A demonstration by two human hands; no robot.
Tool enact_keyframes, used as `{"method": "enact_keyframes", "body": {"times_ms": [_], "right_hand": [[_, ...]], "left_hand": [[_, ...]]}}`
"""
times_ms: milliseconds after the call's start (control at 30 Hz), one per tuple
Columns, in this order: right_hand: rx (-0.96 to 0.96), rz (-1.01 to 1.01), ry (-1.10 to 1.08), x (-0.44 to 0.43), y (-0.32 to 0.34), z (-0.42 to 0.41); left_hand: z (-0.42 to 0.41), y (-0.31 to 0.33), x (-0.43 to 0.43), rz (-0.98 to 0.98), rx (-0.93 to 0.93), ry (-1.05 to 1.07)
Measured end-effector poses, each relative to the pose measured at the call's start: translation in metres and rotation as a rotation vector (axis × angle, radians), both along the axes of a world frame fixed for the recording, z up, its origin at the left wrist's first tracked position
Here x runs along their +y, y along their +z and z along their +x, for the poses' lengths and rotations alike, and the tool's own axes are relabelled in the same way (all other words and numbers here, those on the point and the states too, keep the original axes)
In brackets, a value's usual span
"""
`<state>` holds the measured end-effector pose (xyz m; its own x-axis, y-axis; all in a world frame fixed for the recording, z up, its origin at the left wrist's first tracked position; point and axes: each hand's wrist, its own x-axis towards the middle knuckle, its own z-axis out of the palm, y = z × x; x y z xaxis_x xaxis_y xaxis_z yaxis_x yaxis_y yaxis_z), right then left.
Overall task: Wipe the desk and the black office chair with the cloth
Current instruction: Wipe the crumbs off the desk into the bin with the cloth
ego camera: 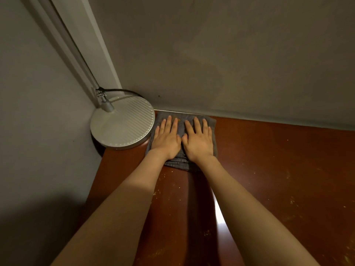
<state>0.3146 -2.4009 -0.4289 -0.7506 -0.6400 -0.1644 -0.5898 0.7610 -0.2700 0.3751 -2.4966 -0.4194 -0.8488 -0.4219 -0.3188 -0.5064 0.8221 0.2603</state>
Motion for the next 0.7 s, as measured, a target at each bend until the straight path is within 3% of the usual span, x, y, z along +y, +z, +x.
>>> {"method": "enact_keyframes", "body": {"times_ms": [700], "right_hand": [[-0.015, -0.005, -0.045, 0.019, -0.002, 0.080]], "left_hand": [[0.072, -0.001, 0.013, 0.039, -0.065, -0.057]]}}
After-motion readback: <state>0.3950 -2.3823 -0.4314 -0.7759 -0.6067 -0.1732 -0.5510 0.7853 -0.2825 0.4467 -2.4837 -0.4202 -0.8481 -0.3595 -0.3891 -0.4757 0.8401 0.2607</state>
